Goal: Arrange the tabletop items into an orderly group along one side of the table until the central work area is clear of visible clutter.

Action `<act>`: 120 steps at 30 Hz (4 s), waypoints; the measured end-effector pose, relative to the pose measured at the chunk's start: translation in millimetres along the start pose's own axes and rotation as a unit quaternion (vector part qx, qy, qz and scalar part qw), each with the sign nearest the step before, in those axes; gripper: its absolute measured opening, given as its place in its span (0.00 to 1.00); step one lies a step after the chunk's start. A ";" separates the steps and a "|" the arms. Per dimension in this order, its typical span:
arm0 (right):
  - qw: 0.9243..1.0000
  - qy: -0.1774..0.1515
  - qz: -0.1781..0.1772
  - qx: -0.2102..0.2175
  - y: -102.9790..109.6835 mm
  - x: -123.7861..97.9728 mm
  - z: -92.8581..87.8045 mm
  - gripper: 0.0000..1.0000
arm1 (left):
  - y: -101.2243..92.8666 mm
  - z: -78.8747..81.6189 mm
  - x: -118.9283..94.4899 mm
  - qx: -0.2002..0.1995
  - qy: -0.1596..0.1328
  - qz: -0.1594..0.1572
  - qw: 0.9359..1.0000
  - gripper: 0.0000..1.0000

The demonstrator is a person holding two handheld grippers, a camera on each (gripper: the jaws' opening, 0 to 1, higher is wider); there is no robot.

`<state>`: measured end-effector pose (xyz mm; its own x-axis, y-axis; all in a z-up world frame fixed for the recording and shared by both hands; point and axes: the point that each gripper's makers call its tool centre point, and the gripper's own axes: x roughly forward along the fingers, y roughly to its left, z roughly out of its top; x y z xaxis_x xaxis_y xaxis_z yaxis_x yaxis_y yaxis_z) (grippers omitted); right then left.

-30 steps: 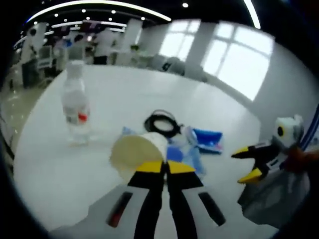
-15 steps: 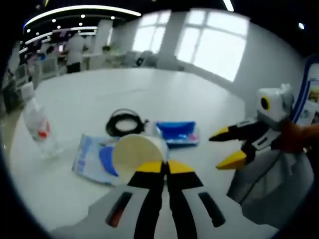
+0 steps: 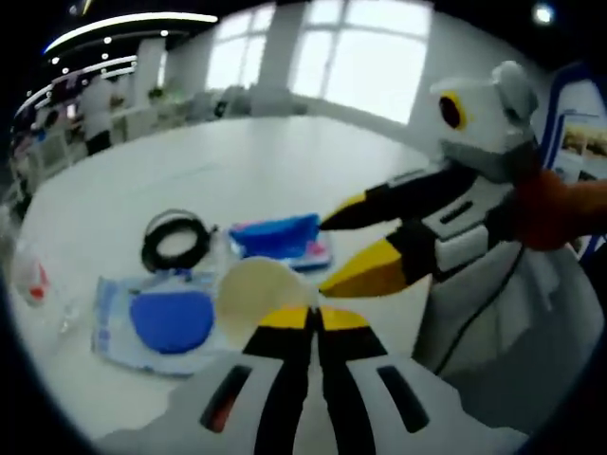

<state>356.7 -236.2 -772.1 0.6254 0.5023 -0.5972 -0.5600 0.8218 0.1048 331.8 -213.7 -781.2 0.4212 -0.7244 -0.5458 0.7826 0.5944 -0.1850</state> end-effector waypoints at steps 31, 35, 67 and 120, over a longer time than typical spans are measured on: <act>0.998 0.061 -0.008 0.007 -9.0 12.5 -16.4 0.25 | -27.3 -3.7 9.3 0.095 0.027 -0.024 0.995 0.04; 0.997 0.078 -0.006 0.003 -8.4 14.1 -25.3 0.21 | -31.5 -5.4 7.3 0.095 0.025 -0.032 0.995 0.06; 0.996 0.080 -0.023 0.007 -22.9 12.6 -13.3 0.01 | 13.8 -15.4 -46.8 -0.037 -0.027 0.057 0.997 0.30; 0.996 0.062 0.037 -0.045 45.4 122.0 111.5 0.01 | 35.9 -30.3 -48.7 -0.105 -0.020 0.101 0.989 0.42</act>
<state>468.1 -107.6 -751.6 0.5109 0.5195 -0.6849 -0.6525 0.7531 0.0845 325.5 -146.5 -786.0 0.5796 -0.5946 -0.5573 0.5709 0.7842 -0.2431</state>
